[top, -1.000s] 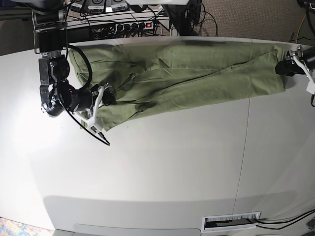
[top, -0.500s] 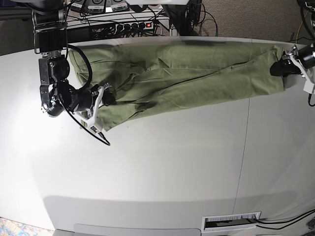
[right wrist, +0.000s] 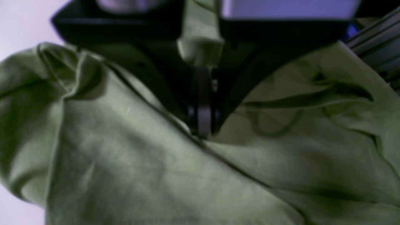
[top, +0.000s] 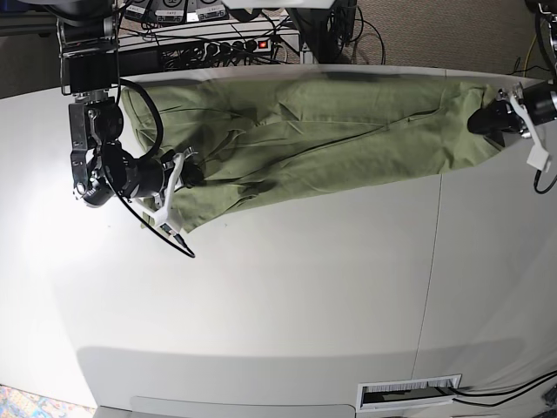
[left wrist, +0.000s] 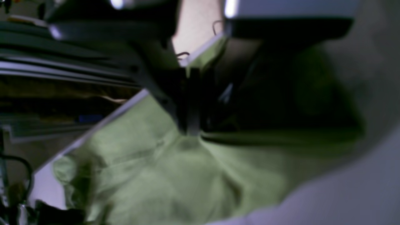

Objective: Fold the T-shirt properly
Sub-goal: 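Release the strip end and move the left gripper toward the strip's middle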

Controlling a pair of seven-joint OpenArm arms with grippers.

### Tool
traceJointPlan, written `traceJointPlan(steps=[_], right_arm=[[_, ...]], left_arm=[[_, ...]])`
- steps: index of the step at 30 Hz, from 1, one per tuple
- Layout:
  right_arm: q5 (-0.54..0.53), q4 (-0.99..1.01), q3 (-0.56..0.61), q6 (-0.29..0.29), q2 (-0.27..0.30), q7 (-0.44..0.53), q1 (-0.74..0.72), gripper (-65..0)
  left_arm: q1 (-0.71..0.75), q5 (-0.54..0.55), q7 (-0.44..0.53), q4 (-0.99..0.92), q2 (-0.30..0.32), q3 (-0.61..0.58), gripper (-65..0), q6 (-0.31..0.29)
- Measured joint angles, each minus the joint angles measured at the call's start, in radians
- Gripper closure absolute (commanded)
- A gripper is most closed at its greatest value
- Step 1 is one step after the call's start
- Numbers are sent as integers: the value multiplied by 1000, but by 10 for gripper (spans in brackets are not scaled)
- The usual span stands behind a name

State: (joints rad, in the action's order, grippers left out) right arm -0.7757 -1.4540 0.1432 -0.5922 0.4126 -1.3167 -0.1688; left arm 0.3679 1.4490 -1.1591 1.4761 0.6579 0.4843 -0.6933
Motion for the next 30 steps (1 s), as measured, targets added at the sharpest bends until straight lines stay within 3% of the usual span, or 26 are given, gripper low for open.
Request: traceJointPlan(steps=[6,10,19,27,30], right_arm=[[0,0,0,0,0,5,0,0],[1,0,0,0,0,5,0,0],[4,0,0,0,0,8,0,0],[4,0,0,0,0,8,0,0],[4,0,0,0,0,8,0,0]], left_arm=[[-12,0,-3,201,-102,0,0,0],[-20,3,57,297,-160,2,0,0],[-19,-15,60,347,-320,1,0,0],[-20,-27,71,348,-438,-138,0,0],[-28,-116,121,348,-470,-205,0,3]])
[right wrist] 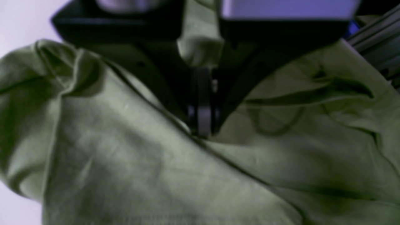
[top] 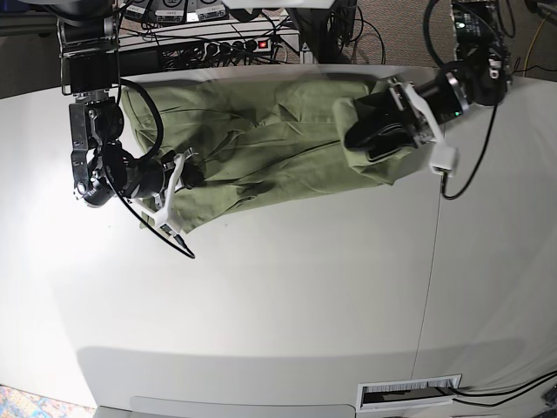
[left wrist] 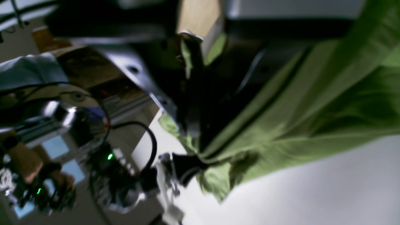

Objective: Fold the T-shirt properly
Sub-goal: 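Release the strip end and move the left gripper toward the strip's middle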

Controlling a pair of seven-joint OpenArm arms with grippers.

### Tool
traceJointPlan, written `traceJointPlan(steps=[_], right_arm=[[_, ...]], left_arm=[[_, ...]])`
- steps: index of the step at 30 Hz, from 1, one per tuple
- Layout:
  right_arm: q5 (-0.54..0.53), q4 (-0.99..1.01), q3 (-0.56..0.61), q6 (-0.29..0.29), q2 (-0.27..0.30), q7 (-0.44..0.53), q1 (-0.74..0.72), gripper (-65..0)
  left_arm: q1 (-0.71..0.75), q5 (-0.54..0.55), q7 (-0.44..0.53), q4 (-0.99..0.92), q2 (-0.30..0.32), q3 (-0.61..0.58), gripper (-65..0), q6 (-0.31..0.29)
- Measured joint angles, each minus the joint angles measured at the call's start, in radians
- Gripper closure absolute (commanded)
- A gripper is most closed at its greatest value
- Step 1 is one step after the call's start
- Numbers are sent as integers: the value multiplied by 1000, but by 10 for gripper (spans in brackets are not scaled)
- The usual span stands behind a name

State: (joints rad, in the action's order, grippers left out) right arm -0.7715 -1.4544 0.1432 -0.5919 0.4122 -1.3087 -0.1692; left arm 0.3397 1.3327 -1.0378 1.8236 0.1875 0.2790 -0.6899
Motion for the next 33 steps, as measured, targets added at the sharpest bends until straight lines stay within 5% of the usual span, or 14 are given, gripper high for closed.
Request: traceJointPlan(steps=[8,11,13,22,25,33], right_arm=[[0,0,0,0,0,0,0,0],[0,0,0,0,0,0,0,0],[0,0,0,0,0,0,0,0],[0,0,0,0,0,0,0,0],[0,0,0,0,0,0,0,0],[3,0,0,0,0,0,0,0]], left_arm=[[-75,-183,68,0,-29,-156,0,3],[-84,-198,72,0,-30,-199,-206,4],[-89,-199,88,0,-30,-216,-271,2],[-100,-200,90,0,-27,-225,-270,1],[-100,-203,16,7,-12,-216,-270,1],[-100,-225,-32,112,95,45,-270,0]])
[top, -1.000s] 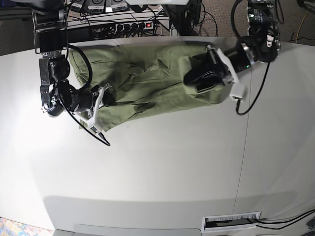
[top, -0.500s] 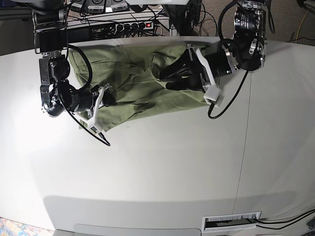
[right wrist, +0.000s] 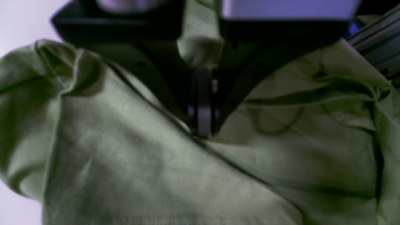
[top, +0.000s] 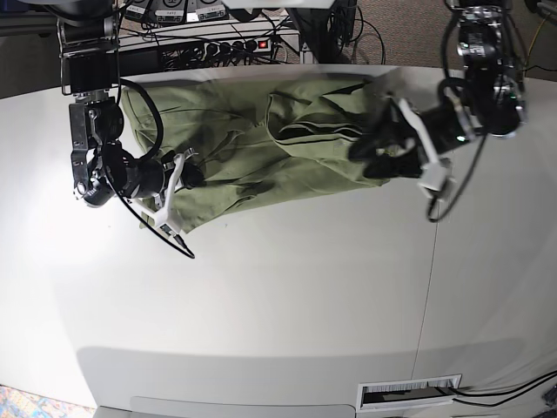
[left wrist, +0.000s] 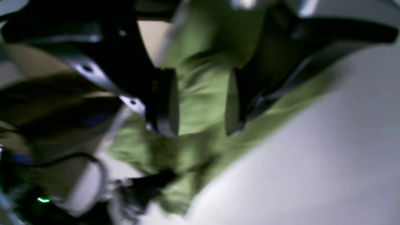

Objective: Fold the T-shirt properly
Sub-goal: 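Release the strip end and move the left gripper toward the strip's middle, then grasp the middle of the green strip with the left gripper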

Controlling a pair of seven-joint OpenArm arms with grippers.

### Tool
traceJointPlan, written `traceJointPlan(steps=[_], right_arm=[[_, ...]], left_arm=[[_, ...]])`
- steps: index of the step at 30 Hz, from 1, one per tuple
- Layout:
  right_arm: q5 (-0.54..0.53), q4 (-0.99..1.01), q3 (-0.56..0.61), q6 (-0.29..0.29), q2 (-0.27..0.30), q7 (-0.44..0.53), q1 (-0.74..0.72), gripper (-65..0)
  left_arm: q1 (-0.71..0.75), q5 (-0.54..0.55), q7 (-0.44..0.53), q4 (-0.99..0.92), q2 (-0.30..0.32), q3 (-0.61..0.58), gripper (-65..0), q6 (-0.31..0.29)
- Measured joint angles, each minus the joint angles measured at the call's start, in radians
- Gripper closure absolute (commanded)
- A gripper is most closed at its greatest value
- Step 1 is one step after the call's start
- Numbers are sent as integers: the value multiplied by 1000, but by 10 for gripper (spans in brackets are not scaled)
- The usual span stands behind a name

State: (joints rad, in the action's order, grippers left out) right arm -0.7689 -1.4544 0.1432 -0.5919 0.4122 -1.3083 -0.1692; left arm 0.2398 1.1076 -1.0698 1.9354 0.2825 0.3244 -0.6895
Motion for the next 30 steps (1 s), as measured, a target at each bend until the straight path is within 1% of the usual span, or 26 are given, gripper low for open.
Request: traceJointPlan(steps=[2,4,6,8,10,11,14,17,18,21,23,25,28,30], right_arm=[[0,0,0,0,0,0,0,0],[0,0,0,0,0,0,0,0],[1,0,0,0,0,1,0,0],[0,0,0,0,0,1,0,0],[0,0,0,0,0,3,0,0],[0,0,0,0,0,3,0,0],[0,0,0,0,0,3,0,0],[0,0,0,0,0,3,0,0],[0,0,0,0,0,3,0,0],[1,0,0,0,0,3,0,0],[0,0,0,0,0,3,0,0],[0,0,0,0,0,4,0,0],[1,0,0,0,0,4,0,0],[0,0,0,0,0,4,0,0]], left_arm=[[10,-5,0,0,25,52,-270,0],[30,-4,2,0,45,76,-268,0],[55,-5,1,1,48,76,-265,0],[76,-45,1,1,35,69,-232,0],[93,-125,30,0,31,57,-181,-1],[103,-169,68,-1,31,55,-146,-1],[130,-279,199,-3,34,53,0,0],[153,-343,283,-3,34,53,0,0],[163,-361,296,-3,34,53,0,0],[194,-367,298,-3,34,31,0,0],[210,-370,306,-3,34,-10,0,0],[215,-408,341,-3,34,-64,0,0],[212,-523,449,-5,36,-161,0,5],[212,-566,526,-5,37,-220,0,47]])
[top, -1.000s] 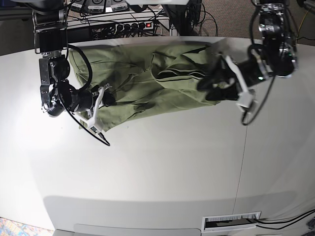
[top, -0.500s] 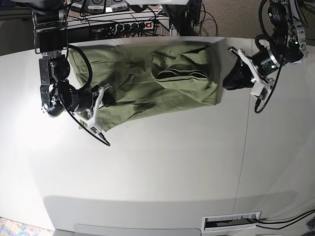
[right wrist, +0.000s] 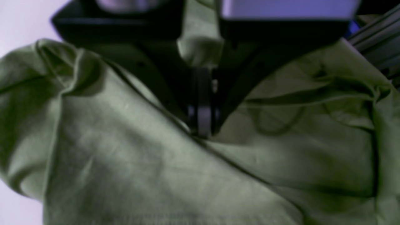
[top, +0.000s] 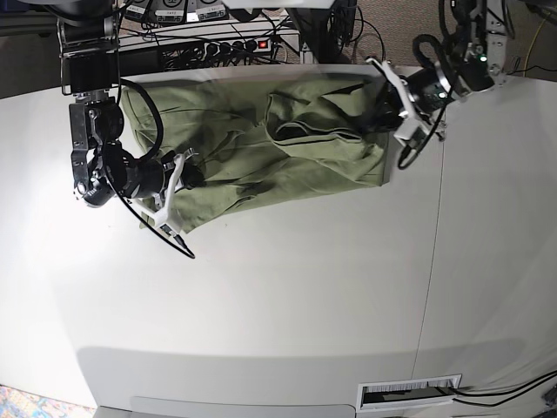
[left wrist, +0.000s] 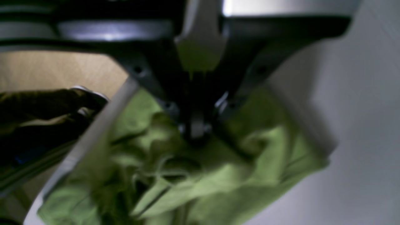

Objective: Fold the T-shirt properly
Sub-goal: 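Grasp the middle of the green strip with the left gripper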

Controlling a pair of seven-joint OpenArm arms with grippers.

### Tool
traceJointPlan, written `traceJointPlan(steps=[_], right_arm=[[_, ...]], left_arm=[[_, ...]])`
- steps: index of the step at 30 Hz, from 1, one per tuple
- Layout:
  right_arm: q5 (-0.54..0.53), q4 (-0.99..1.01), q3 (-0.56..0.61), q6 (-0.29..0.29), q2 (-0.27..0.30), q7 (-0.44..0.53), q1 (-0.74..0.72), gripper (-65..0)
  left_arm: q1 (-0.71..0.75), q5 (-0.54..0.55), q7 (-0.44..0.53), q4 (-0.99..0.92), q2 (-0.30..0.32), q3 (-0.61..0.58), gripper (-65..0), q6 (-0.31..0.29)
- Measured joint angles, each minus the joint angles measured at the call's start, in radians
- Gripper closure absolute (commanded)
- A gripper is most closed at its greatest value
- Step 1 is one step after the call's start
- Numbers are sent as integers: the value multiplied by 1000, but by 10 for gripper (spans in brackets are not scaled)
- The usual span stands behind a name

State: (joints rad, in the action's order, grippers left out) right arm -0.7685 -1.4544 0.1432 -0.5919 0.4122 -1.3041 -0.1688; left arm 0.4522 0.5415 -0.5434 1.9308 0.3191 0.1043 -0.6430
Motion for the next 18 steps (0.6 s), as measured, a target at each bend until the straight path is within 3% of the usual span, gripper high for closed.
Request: traceJointPlan(steps=[7,10,13,18], right_arm=[[0,0,0,0,0,0,0,0],[0,0,0,0,0,0,0,0],[0,0,0,0,0,0,0,0],[0,0,0,0,0,3,0,0]], left_arm=[[-58,-91,39,0,1,-179,0,22],[-91,-137,-30,0,-11,-220,0,47],[-86,-178,-113,0,-11,-193,0,67],[-87,-202,-164,0,-9,-60,0,67]])
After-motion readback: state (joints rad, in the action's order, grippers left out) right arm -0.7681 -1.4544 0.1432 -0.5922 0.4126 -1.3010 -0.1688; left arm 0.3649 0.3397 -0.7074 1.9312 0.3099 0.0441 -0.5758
